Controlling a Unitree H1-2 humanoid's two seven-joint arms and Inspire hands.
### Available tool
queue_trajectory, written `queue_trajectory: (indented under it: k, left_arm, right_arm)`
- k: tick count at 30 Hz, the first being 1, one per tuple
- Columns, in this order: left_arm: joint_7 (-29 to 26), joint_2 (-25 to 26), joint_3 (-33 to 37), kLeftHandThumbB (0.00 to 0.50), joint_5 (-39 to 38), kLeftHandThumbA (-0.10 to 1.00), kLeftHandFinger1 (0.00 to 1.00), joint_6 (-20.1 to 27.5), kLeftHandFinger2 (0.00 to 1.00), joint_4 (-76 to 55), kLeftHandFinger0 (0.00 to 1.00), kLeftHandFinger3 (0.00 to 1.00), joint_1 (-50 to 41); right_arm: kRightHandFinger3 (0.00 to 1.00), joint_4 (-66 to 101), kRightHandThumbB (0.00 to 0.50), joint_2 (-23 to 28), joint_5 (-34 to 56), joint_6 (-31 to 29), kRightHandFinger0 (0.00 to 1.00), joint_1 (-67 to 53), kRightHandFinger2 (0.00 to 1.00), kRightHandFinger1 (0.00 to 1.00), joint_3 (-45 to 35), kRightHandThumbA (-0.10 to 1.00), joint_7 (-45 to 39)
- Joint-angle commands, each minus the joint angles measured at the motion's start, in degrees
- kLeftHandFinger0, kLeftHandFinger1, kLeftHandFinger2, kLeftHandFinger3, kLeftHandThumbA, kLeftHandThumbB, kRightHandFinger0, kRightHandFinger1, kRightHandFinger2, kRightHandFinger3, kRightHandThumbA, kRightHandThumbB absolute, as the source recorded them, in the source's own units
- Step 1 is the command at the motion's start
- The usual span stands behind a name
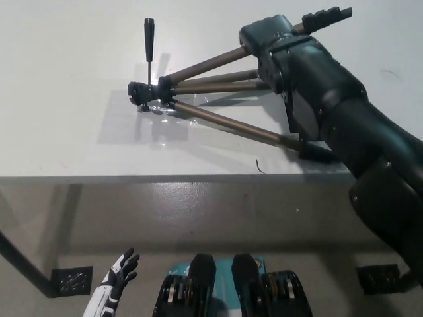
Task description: A tripod lies near the right hand side of the table and the robot grab a leg of the tripod using its right hand and put it up right.
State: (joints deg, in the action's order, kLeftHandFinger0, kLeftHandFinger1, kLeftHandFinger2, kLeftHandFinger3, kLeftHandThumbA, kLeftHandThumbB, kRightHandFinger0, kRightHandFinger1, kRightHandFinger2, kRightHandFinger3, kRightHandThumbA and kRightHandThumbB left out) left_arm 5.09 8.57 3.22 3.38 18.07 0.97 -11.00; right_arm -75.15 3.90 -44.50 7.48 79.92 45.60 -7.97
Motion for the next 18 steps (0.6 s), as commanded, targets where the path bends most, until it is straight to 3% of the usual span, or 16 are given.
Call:
queue_trajectory:
  k: [1, 2, 3, 5, 6, 10, 12, 13, 15, 17, 18]
  left_arm:
    - [1.2, 0.9, 0.4, 0.365, -0.6, 1.0, 1.0, 1.6, 1.0, -1.8, 1.0, 1.0, -0.2]
    - [1.2, 1.1, 0.2, 0.365, -0.8, 1.0, 1.0, 1.3, 1.0, -2.3, 1.0, 1.0, -0.4]
    - [1.2, 1.1, 0.3, 0.359, -0.6, 1.0, 1.0, 1.6, 1.0, -2.2, 1.0, 1.0, -0.4]
    - [1.4, 1.0, 0.6, 0.367, -0.5, 1.0, 1.0, 1.8, 1.0, -2.1, 1.0, 1.0, -0.8]
    - [1.5, 1.1, 0.7, 0.365, -0.3, 1.0, 1.0, 2.2, 1.0, -1.8, 1.0, 1.0, -0.7]
    - [1.6, 1.5, 0.7, 0.356, 0.0, 1.0, 1.0, 2.9, 1.0, -1.5, 1.0, 1.0, -0.7]
    - [1.4, 1.3, 0.8, 0.352, 0.4, 1.0, 1.0, 2.2, 1.0, -1.6, 1.0, 1.0, -0.4]
    - [1.4, 1.3, 0.8, 0.35, 0.6, 1.0, 1.0, 2.0, 1.0, -1.7, 1.0, 1.0, -0.4]
    - [1.4, 1.5, 0.8, 0.356, 0.8, 1.0, 1.0, 1.7, 1.0, -2.1, 1.0, 1.0, -1.1]
    - [1.3, 1.5, 0.8, 0.352, 1.2, 1.0, 1.0, 1.4, 1.0, -2.3, 1.0, 1.0, -1.1]
    - [1.6, 1.7, 0.9, 0.349, 0.9, 1.0, 1.0, 1.6, 1.0, -2.3, 1.0, 1.0, -1.1]
  right_arm:
    - [0.39, 0.3, 0.309, 4.2, -5.4, -4.3, 0.0, 1.1, 0.41, 0.11, 1.7, -0.1, 28.7]
    - [0.42, 0.1, 0.296, 4.0, -4.5, -6.2, 0.0, 1.3, 0.43, 0.08, 0.8, -0.1, 30.9]
    - [0.34, 0.4, 0.288, 4.1, -4.1, -6.7, 0.0, 1.2, 0.45, 0.05, 0.4, -0.1, 31.5]
    - [0.4, 0.8, 0.312, 4.5, -3.8, -8.4, 0.0, 0.4, 0.44, 0.02, -0.1, -0.1, 35.2]
    - [0.46, 0.9, 0.282, 4.5, -3.8, -8.5, 0.0, 0.2, 0.42, 0.0, -0.2, -0.1, 36.5]
    - [0.24, 0.9, 0.266, 3.9, -1.8, -9.6, 0.0, -0.3, 0.46, 0.01, -3.0, -0.1, 40.4]
    - [0.13, 1.1, 0.214, 3.7, 2.3, -11.5, 0.0, -0.1, 0.48, 0.01, -7.2, -0.1, 39.7]
    - [0.13, 1.2, 0.17, 3.5, 4.3, -12.2, 0.0, -0.1, 0.53, 0.04, -9.5, -0.1, 39.3]
    - [0.43, 2.0, 0.175, 2.9, 9.4, -14.1, 0.0, 0.0, 0.41, 0.0, -15.2, -0.1, 37.6]
    - [0.45, 2.0, 0.173, 2.6, 10.8, -14.6, 0.0, 0.5, 0.27, 0.0, -18.2, -0.1, 37.7]
    - [0.26, 2.1, 0.14, 2.2, 13.3, -14.7, 0.0, 1.2, 0.28, 0.01, -21.6, -0.1, 37.3]
